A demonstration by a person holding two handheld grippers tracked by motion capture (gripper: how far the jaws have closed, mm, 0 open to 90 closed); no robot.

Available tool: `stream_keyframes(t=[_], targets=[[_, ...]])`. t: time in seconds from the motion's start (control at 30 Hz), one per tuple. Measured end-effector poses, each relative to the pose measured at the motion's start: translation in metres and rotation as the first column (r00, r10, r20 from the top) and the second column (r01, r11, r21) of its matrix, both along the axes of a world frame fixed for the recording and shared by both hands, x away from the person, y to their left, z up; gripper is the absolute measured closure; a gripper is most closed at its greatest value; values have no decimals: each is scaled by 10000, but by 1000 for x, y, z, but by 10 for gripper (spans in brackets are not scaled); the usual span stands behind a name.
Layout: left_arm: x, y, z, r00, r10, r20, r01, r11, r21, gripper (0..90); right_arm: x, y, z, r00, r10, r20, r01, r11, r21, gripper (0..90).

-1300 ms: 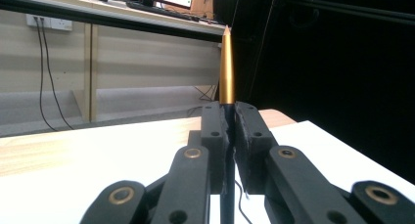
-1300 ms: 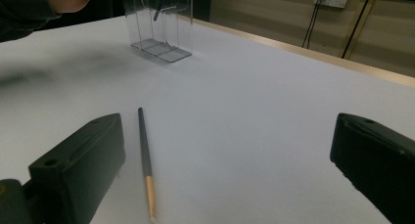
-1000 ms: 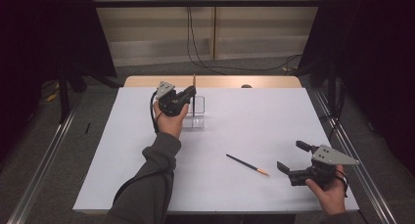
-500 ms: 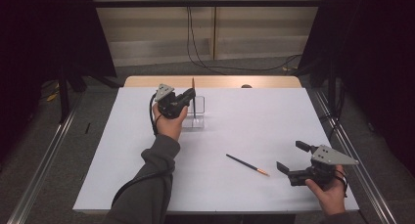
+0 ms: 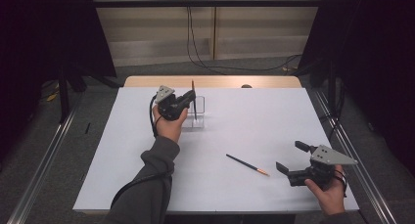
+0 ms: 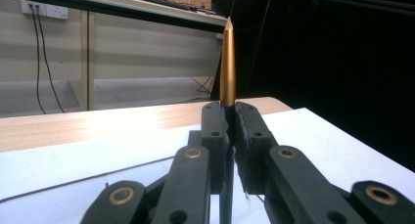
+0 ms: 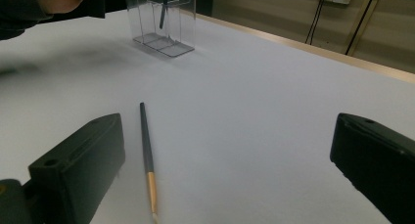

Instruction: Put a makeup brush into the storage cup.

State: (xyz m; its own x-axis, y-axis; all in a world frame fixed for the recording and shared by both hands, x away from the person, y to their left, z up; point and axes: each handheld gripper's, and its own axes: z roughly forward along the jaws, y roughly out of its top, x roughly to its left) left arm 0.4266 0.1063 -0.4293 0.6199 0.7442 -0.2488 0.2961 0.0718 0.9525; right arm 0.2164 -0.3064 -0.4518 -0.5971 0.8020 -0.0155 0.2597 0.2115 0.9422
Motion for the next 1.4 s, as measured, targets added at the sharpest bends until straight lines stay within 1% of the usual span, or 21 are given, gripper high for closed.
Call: stream_keyframes(t=[0.23,0.27,0.33,0.37,0.4,0.47,0.57,0.63,0.7,0.73,0.8,0.83,1.03,1.07,1.17,1.2,1.27,1.3,1.33,1.37,1.4], targets=[[-2,1,0,10000,-27,-4,27,10000,-18,836,0,1,0,10000,-27,12,27,10000,22,0],[-2,1,0,10000,-23,-4,23,10000,61,836,0,1,0,10000,-26,12,26,10000,21,0],[-2,1,-1,10000,4,31,-4,10000,-24,836,0,1,0,10000,-8,18,8,10000,14,0],[-3,1,-1,10000,-17,19,17,10000,20,836,0,1,0,10000,-24,17,24,10000,26,0],[-3,1,-1,10000,-36,4,36,10000,-51,836,0,1,0,10000,-33,22,33,10000,9,0],[-3,1,-2,10000,-62,15,62,10000,25,836,0,1,0,10000,6,16,-5,10000,-36,0],[-4,0,-3,10000,-35,-16,35,10000,9,836,0,1,0,10000,-9,10,9,10000,-10,0],[-4,1,-4,10000,8,-48,-7,10000,82,836,0,1,0,10000,-1,4,1,10000,-54,0],[-3,1,-4,10000,-38,-63,39,10000,63,836,0,1,0,10000,34,0,-34,10000,-70,0],[-3,1,-4,10000,-60,-53,61,9999,148,836,0,1,0,10000,-4,2,4,10000,-62,0],[-3,1,-5,10000,-47,-75,48,9999,102,836,0,1,0,10000,3,7,-3,10000,-28,0],[-3,2,-5,10000,10,-92,-8,9998,193,836,0,1,0,10000,3,8,-3,10000,-31,0],[-4,0,-7,9999,-62,-119,63,9999,109,836,0,1,0,10000,-12,17,12,10000,-41,0],[-4,0,-7,9999,-76,-133,77,9999,124,836,0,2,0,10000,61,22,-61,10000,-49,0],[-4,0,-8,9998,-30,-174,34,9997,228,836,0,1,0,10000,-12,-5,12,10000,-72,0],[-4,0,-8,9999,-26,-171,30,9997,230,836,0,1,0,10000,10,-62,-10,10000,-60,0],[-4,-1,-9,9997,-132,-187,135,9998,161,836,0,1,0,10000,5,-21,-5,10000,-62,0],[-4,-1,-9,9998,-107,-179,110,9998,159,836,0,0,0,10000,1,-42,-1,10000,-54,0],[-4,0,-9,9997,-148,-185,154,9995,280,835,0,0,0,10000,-22,-39,22,10000,-58,0],[-4,-1,-10,9997,-139,-198,143,9997,205,836,0,0,0,10000,-13,-28,13,10000,-59,0],[-4,-1,-10,9997,-99,-226,104,9996,246,836,0,0,0,10000,-19,-36,19,10000,-58,0]])
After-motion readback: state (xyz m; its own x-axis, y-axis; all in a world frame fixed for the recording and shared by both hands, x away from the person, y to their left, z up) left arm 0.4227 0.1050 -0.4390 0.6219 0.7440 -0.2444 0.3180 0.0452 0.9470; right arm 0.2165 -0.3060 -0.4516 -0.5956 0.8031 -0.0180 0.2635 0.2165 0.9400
